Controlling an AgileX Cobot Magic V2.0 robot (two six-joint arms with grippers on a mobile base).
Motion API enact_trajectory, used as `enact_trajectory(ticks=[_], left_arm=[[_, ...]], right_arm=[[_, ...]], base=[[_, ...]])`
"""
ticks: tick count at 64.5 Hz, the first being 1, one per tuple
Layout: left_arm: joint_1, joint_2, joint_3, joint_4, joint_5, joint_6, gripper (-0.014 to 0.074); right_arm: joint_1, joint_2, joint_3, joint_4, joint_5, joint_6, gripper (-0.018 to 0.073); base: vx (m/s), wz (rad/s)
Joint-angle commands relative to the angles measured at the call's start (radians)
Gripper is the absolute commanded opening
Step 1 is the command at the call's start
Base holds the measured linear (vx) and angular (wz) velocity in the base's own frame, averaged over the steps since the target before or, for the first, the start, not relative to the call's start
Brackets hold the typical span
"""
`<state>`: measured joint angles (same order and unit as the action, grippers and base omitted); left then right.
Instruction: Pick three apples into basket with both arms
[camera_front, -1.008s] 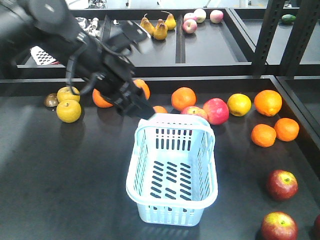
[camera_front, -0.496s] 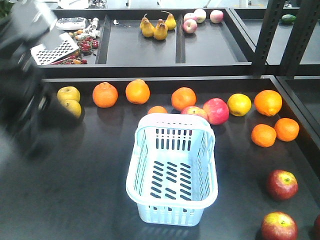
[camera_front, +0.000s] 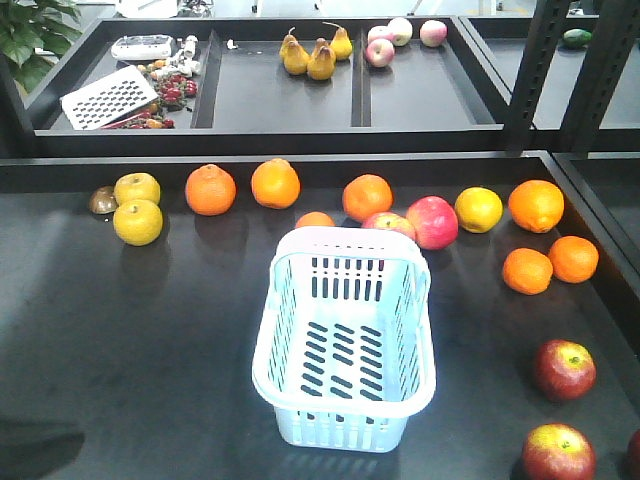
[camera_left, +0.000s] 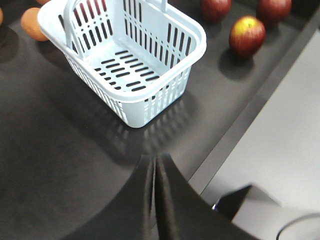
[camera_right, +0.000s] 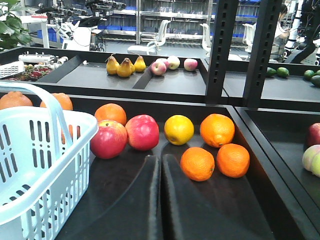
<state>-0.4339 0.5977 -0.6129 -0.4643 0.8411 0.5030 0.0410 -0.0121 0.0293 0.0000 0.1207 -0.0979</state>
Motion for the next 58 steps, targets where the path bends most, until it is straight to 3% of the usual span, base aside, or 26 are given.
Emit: enact_trajectory(ticks=[1, 9, 18, 23, 34, 40, 50, 58], left_arm=[[-0.002, -0.073, 0.091, -0.041, -0.139, -0.022, -0.0008], [-0.002, -0.139, 0.221, -0.046, -0.200, -0.018, -0.0008], [-0.002, -0.176, 0.227, -0.043, -0.258, -0.011, -0.0008], [-0.002, -0.175, 0.227, -0.043, -0.270, -0.011, -0.0008], [-0.002, -0.175, 0.227, -0.045, -0.259, -0.011, -0.0008], [-0.002, -0.175, 0.227, -0.045, -0.259, -0.011, -0.0008], [-0.002, -0.175, 0.227, -0.045, -0.259, -0.011, -0.0008], [-0.002, -0.175, 0.227, -0.045, -0.259, -0.011, -0.0008]], right_arm=[[0.000, -0.013, 0.013, 0.000, -0.078, -0.006, -0.0004], [0.000, -0.013, 0.013, 0.000, -0.078, -0.006, -0.0004], [-0.001, -0.013, 0.013, 0.018, -0.081, 0.009, -0.0004], [-0.001, -0.013, 0.013, 0.115, -0.095, 0.090, -0.0004], [-0.001, -0.013, 0.012, 0.462, -0.126, 0.319, -0.0004], [-0.001, -0.013, 0.012, 0.637, -0.131, 0.357, -0.0004], [-0.001, -0.013, 0.011, 0.768, -0.152, 0.352, -0.0004], [-0.001, -0.013, -0.018, 0.749, -0.150, 0.339, -0.0004]], base=[[0.00, 0.00], [0.00, 0.00], [0.00, 0.00], [0.00, 0.00], [0.00, 0.00], [0.00, 0.00], [0.00, 0.00], [0.00, 0.00]])
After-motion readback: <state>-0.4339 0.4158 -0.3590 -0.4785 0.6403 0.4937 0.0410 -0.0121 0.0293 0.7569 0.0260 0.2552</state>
